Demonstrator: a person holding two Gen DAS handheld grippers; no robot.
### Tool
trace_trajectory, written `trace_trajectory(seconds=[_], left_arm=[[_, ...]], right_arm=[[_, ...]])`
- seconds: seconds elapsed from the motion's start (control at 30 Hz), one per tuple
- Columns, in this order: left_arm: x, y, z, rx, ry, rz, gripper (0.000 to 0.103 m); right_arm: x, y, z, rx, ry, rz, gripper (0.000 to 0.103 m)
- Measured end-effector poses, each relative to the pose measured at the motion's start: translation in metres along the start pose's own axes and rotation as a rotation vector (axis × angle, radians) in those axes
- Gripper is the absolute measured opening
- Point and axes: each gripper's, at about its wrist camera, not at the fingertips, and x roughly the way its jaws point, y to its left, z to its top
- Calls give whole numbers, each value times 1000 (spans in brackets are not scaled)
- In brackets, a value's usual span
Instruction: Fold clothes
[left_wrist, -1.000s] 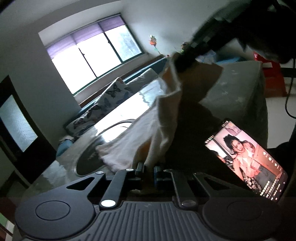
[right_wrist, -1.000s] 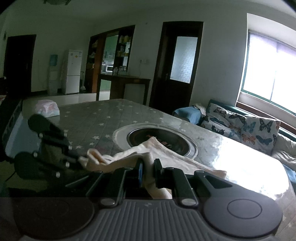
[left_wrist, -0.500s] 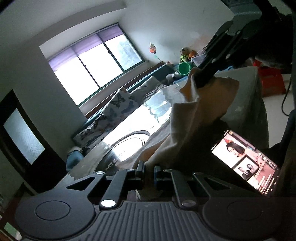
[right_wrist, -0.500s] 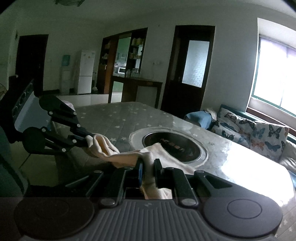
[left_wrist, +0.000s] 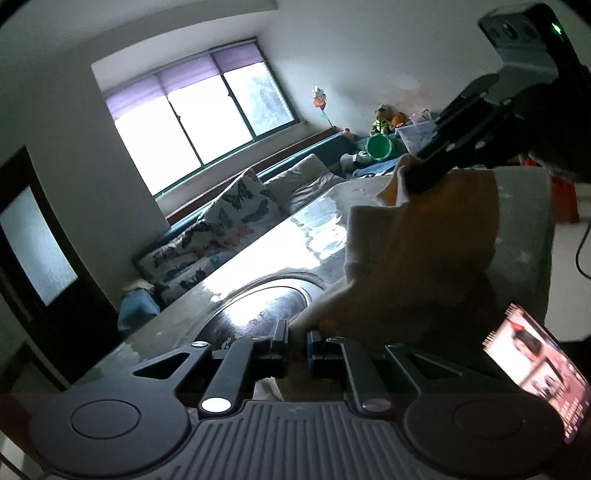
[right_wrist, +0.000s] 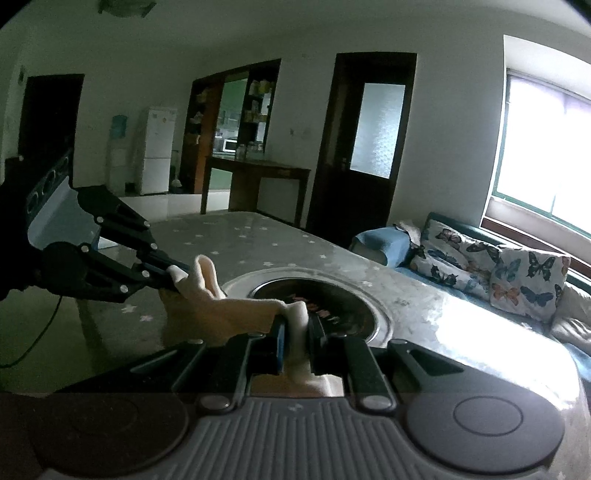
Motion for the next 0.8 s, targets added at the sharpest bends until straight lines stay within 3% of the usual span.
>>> trace_trajectory(seconds=[0.17,0.47,0.7,0.8], left_arm=[[39,26,5,-40,32,-33,10],[120,55,-6,-150,169,-97,10],[145,67,-19,-219,231,-133,14],[148,75,-21,-259,242,-125,28]], right_arm=[[40,-25,4,12,35,-21,11],[126,-69,-20,125,163,-66,11],[165,-81,-51,195,261,-89,20],[163,-82,-55,217,254,-93,23]])
